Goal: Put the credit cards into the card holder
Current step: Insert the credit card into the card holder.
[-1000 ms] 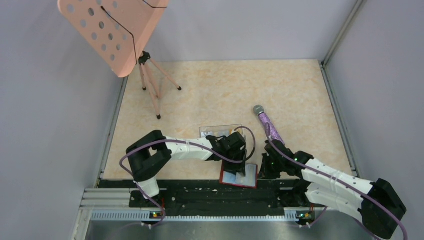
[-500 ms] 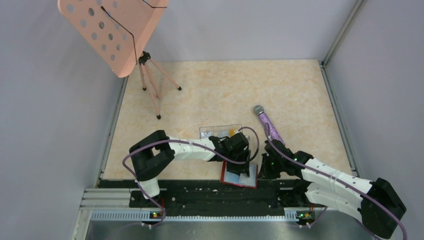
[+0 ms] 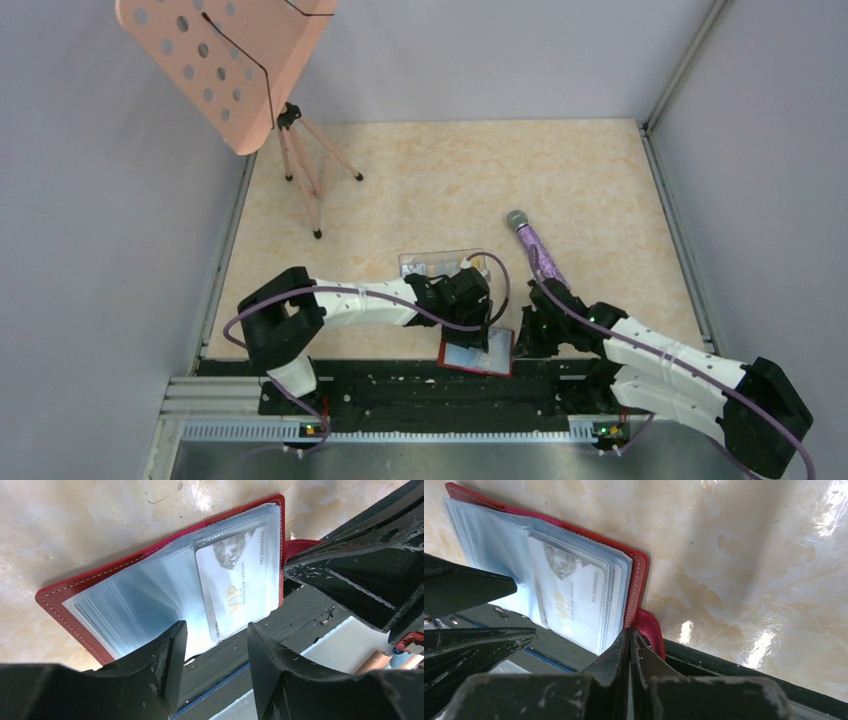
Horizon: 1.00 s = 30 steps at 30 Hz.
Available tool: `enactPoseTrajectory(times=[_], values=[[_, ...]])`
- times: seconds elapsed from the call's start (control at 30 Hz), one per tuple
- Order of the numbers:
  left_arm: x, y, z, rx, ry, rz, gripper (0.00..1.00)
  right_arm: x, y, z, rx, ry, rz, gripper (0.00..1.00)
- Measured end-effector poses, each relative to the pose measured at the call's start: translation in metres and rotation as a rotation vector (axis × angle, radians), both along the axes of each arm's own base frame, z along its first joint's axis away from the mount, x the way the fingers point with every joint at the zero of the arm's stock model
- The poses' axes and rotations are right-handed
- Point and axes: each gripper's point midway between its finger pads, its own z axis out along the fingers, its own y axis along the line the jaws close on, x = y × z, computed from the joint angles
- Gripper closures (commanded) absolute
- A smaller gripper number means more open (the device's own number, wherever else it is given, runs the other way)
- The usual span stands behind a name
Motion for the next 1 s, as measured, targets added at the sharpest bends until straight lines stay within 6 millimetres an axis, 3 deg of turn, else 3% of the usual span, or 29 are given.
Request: enactPoseTrajectory(times=[0.4, 0.6, 0.73, 1.0], values=[[-0.010, -0.018, -0.013, -0.056, 0.083, -0.038, 0.55, -0.001, 0.001, 0.000, 0.005, 0.004, 0.004, 1.00], [-0.011, -0.021, -0.012, -0.068, 0.091, -0.035, 0.50, -0.001, 0.001, 0.000, 0.004, 0.005, 0.004, 1.00], [-0.008, -0.009, -0.011, -0.021, 0.057, -0.018, 0.49, -0.001, 0.000, 0.001, 0.005, 0.001, 0.005, 1.00], [0.004, 0.035, 0.005, 0.048, -0.029, 0.031, 0.49, 0.006, 0.007, 0.018, 0.025, -0.037, 0.033, 1.00]])
